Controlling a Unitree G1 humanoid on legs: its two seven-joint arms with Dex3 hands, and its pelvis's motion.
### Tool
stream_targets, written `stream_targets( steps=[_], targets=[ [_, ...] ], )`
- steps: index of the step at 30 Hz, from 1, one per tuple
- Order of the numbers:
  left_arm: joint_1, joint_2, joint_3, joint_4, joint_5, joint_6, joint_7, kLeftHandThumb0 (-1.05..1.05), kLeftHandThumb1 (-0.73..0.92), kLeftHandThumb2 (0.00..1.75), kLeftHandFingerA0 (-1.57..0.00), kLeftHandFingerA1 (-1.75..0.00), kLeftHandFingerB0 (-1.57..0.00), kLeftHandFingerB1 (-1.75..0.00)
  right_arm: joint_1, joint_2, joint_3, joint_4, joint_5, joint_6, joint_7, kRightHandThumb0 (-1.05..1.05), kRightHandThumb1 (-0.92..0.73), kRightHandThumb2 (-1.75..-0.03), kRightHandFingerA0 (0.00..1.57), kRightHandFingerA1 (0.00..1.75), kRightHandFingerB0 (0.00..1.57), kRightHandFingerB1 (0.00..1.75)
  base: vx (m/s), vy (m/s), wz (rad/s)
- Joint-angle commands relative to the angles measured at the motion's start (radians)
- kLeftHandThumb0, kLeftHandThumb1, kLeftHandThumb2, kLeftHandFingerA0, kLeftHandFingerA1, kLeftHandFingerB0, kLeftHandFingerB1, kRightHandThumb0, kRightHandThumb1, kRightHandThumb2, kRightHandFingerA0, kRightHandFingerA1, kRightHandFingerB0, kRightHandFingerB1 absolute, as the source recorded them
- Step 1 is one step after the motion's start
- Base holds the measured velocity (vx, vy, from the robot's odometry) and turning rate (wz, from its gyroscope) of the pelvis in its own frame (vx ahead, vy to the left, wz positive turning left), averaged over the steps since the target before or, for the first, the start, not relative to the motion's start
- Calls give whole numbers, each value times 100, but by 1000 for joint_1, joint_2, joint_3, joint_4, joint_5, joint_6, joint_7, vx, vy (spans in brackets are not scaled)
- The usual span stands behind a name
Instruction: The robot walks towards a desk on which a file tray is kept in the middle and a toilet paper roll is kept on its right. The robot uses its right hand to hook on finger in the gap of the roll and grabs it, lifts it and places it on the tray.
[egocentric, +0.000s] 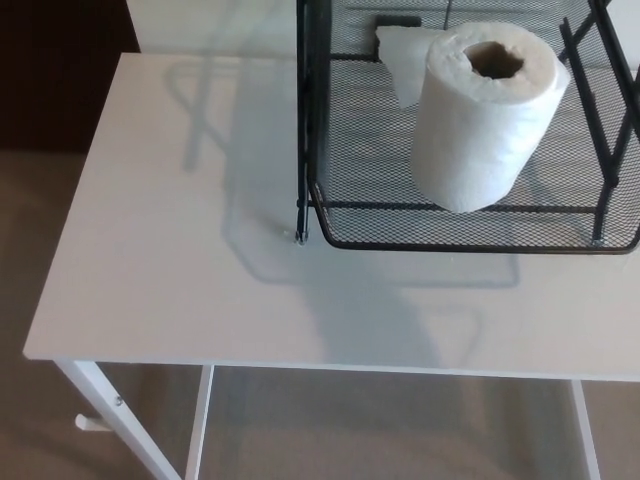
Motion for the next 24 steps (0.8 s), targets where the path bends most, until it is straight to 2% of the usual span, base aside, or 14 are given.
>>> stream_targets(
  steps=[1,3,5,6,8,9,11,12,14,15,16,17,21,24],
  targets=[
    [-2,33,-4,-3,17,-57,-6,-80,92,72,-43,-50,-27,-40,381,-487,-593,133,319,-70,-42,-35,-39,-95,3,52,0,48,0,0,0],
    [-10,38,-17,-8,30,-56,-3,-78,92,75,-43,-50,-25,-39,492,-515,-690,159,316,-111,-78,-63,-47,-80,17,49,12,42,0,0,0],
    [-16,39,-20,-2,34,-61,-3,-77,92,75,-42,-48,-25,-37,704,-535,-878,191,260,-89,-173,-66,-46,-80,22,53,18,46,0,0,0],
    [-24,42,-21,3,34,-57,-1,-78,92,74,-41,-47,-24,-36,823,-521,-989,199,234,-110,-233,-65,-59,-58,33,49,23,40,0,0,0],
    [-30,41,-17,5,29,-51,-1,-77,92,73,-42,-47,-23,-36,1150,-317,-1362,-24,129,-35,-336,-65,-58,-58,40,65,26,40,0,0,0],
    [-31,43,-13,5,24,-44,-1,-78,92,73,-42,-46,-23,-36,1269,-253,-1456,-53,124,8,-379,-64,-45,-83,41,68,16,50,0,0,0],
    [-33,46,-27,6,40,-51,9,-77,92,75,-43,-46,-23,-36,1446,-194,-1492,19,184,-44,-515,-60,-42,-82,54,71,27,53,0,0,0],
    [-36,45,-25,6,38,-48,11,-77,92,73,-43,-47,-24,-36,1497,-172,-1482,52,209,-74,-582,-57,-55,-57,61,71,33,44,0,0,0],
    [-44,41,-19,6,30,-42,12,-78,92,73,-42,-47,-24,-36,1570,-110,-1454,110,267,-137,-723,-54,-54,-56,59,73,35,46,0,0,0],
    [-43,44,-32,6,46,-51,18,-78,92,75,-43,-47,-24,-36,1607,-49,-1459,76,260,-121,-764,-55,-43,-83,49,76,29,55,0,0,0],
    [-47,42,-35,6,48,-50,20,-78,92,75,-43,-47,-24,-36,1607,-46,-1458,72,259,-118,-769,-55,-43,-83,49,76,29,55,0,0,0],
    [-48,41,-36,6,48,-49,19,-77,92,75,-41,-48,-24,-36,1643,12,-1452,39,249,-162,-817,-49,-62,-57,33,84,28,50,0,0,0],
    [-44,44,-43,-12,53,-55,9,-77,92,75,-43,-49,-24,-39,1824,313,-1333,2,177,-445,-1244,-52,-72,-61,31,106,22,64,0,0,0],
    [-41,43,-26,-23,32,-28,4,-76,92,73,-43,-45,-23,-35,1829,354,-1273,111,210,-493,-1363,-53,-71,-61,36,117,26,72,0,0,0]
  ],
)
